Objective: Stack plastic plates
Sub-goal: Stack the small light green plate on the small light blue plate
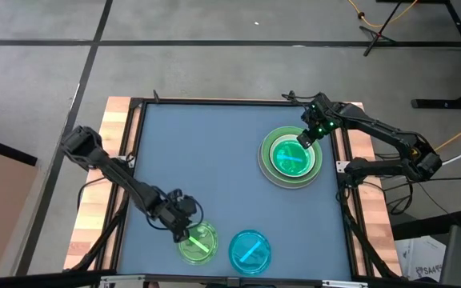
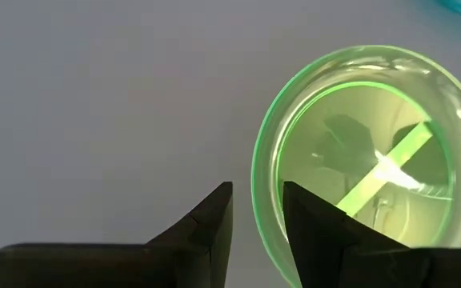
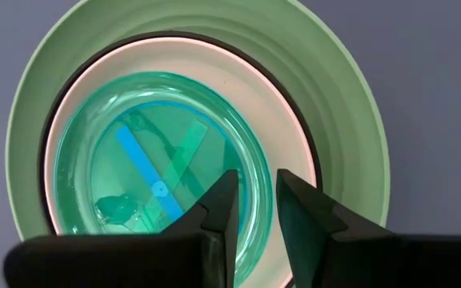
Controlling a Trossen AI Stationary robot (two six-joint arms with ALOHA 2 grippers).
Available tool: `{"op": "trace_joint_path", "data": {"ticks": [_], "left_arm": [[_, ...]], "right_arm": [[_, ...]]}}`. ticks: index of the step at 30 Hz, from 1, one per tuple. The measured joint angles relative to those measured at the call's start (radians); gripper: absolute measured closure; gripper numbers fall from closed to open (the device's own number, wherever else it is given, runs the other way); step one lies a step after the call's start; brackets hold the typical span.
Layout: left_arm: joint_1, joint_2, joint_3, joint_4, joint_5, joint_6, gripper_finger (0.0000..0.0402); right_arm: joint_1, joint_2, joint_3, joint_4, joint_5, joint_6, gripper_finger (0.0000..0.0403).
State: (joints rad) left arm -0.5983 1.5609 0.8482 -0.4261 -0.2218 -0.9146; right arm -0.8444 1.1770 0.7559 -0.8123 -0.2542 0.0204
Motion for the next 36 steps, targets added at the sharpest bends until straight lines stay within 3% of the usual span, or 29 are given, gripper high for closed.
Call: {"op": "trace_joint_path", "data": {"ticks": [36], "left_arm": [[0.003, 0.135, 0.002, 0.088, 0.008, 0.0, 0.0303]], "right_arm": [[0.0, 0.0, 0.0, 0.003, 0.0, 0.0, 0.0326]]}}
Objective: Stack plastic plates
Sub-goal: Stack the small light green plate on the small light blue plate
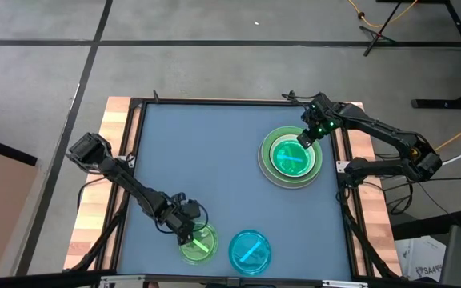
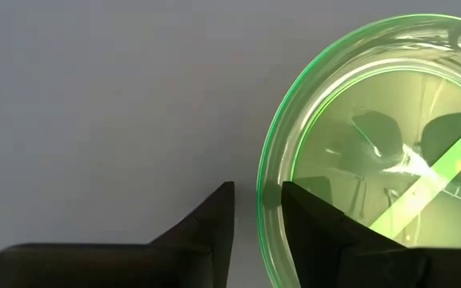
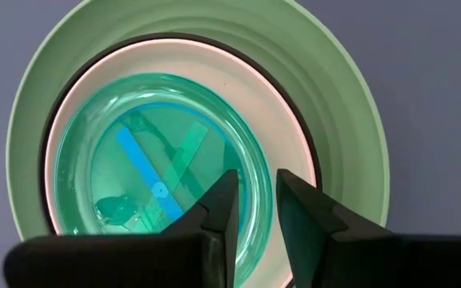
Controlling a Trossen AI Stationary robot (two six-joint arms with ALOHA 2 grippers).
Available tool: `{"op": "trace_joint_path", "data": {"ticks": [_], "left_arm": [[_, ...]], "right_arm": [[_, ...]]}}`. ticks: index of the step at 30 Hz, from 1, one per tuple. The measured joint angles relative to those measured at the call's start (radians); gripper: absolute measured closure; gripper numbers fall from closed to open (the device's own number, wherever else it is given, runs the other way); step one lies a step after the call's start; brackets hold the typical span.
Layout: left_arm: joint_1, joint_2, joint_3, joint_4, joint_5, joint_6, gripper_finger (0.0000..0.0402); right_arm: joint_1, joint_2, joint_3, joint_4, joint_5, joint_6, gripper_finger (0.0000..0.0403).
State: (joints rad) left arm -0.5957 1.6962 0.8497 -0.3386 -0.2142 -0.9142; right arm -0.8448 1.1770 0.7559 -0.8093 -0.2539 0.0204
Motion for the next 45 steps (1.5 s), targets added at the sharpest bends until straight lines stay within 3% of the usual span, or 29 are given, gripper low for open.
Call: {"op": "trace_joint_path", "data": {"ticks": [20, 39, 45], "left_arm": [[0.001, -0.001, 0.0, 0.003, 0.009, 0.0, 0.0397], [0.122, -0.145, -0.002, -0.02, 0.011, 0.057, 0.0401], [0.219, -0.168, -0.002, -0.02, -0.006, 0.118, 0.0401]], "right_arm": [[0.0, 0.0, 0.0, 0.0, 0.0, 0.0, 0.0326], [0.0, 0.0, 0.0, 0.001, -0.004, 0.0, 0.0326], [0.001, 0.0, 0.0, 0.024, -0.098, 0.001, 0.0326]]}}
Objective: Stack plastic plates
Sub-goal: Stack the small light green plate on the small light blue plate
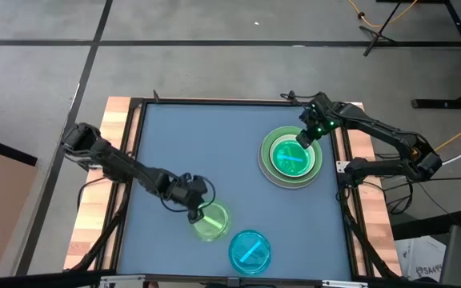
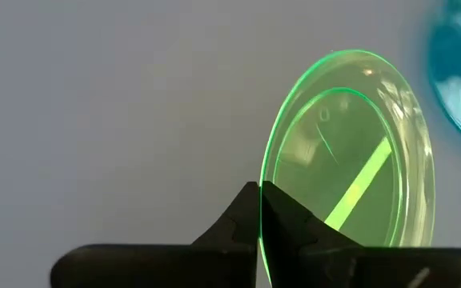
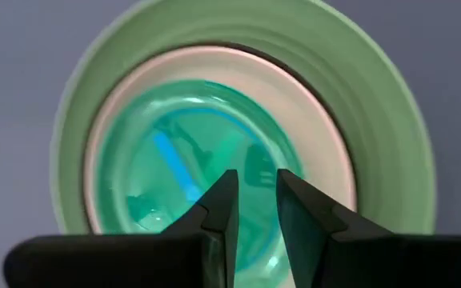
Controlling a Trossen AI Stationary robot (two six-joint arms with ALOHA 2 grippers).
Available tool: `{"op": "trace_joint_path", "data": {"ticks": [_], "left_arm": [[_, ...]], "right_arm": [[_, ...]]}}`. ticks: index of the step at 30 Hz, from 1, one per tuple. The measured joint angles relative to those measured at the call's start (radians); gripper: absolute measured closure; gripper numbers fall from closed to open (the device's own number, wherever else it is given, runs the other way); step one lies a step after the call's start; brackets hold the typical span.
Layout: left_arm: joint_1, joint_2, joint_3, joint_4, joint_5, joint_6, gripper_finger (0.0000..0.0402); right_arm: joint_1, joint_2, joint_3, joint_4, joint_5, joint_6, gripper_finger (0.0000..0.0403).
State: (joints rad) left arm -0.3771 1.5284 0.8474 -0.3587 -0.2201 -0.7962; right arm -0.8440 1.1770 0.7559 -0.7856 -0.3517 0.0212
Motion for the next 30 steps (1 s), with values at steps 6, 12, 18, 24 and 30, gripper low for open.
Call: {"op": "trace_joint_path", "data": {"ticks": [6, 12, 18, 24, 30], "left_arm": [[0.123, 0.0, 0.0, 0.006, -0.007, 0.046, 0.0401], [0.237, 0.0, 0.0, 0.043, -0.04, 0.05, 0.0401], [0.337, 0.0, 0.0, 0.112, -0.07, 0.05, 0.0401], [0.411, 0.0, 0.0, 0.209, -0.084, 0.059, 0.0401], [0.443, 0.0, 0.001, 0.329, -0.086, 0.126, 0.0401]], "right_arm": [[0.0, 0.0, 0.0, 0.092, -0.079, 0.028, 0.0326], [0.0, 0.0, 0.0, 0.19, -0.088, 0.093, 0.0326], [0.059, 0.0, 0.0, 0.305, -0.086, 0.134, 0.0326], [0.209, 0.011, 0.0, 0.471, -0.081, 0.135, 0.0326], [0.363, 0.052, 0.0, 0.626, 0.027, 0.238, 0.0326]]}}
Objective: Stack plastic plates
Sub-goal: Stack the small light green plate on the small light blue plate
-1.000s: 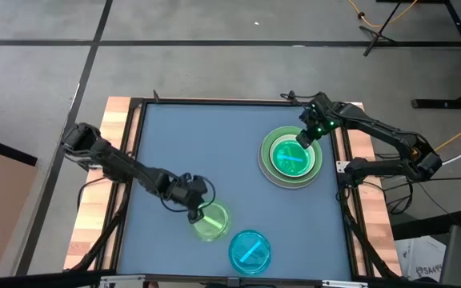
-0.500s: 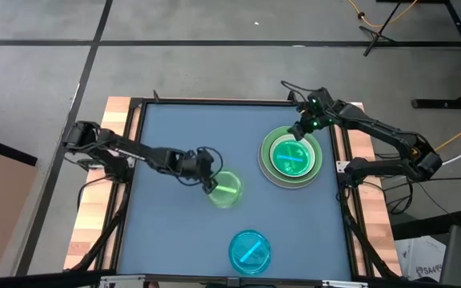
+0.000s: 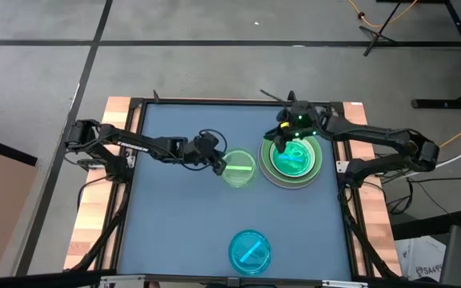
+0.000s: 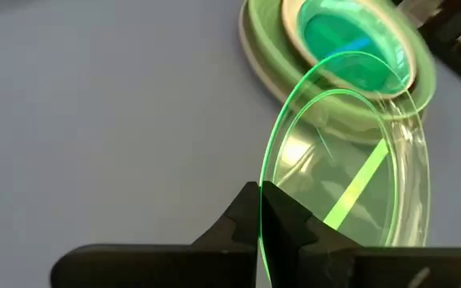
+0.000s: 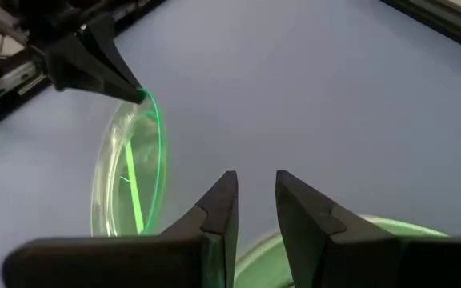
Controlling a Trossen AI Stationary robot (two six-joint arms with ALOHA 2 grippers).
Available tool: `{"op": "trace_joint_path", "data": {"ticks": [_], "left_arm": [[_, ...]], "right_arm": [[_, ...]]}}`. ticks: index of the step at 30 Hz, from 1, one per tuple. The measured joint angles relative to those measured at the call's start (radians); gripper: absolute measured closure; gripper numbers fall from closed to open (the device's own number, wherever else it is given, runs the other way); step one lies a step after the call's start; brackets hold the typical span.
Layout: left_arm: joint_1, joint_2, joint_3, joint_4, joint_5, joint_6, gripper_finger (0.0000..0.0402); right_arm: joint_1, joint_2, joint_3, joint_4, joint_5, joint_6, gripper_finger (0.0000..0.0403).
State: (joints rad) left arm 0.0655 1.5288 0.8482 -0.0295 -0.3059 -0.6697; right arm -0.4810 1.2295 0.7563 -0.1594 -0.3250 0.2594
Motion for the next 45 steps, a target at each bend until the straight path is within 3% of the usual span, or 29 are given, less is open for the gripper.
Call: {"op": "trace_joint_path", "data": {"ticks": [4, 13, 19, 45], "left_arm": [[0.002, 0.0, 0.0, 0.061, -0.029, 0.027, 0.0401], [0.002, 0.0, 0.0, 0.069, -0.053, 0.029, 0.0401], [0.002, 0.0, 0.0, 0.069, -0.053, 0.029, 0.0401], [-0.008, 0.001, 0.0, 0.16, -0.052, 0.028, 0.0401]], "right_arm": [[0.078, 0.032, 0.0, 0.058, 0.062, 0.047, 0.0326], [0.197, 0.066, 0.0, 0.173, 0.081, 0.111, 0.0326], [0.242, 0.066, 0.0, 0.188, 0.178, 0.114, 0.0326], [0.246, 0.066, 0.0, 0.149, 0.194, 0.109, 0.0327]]}}
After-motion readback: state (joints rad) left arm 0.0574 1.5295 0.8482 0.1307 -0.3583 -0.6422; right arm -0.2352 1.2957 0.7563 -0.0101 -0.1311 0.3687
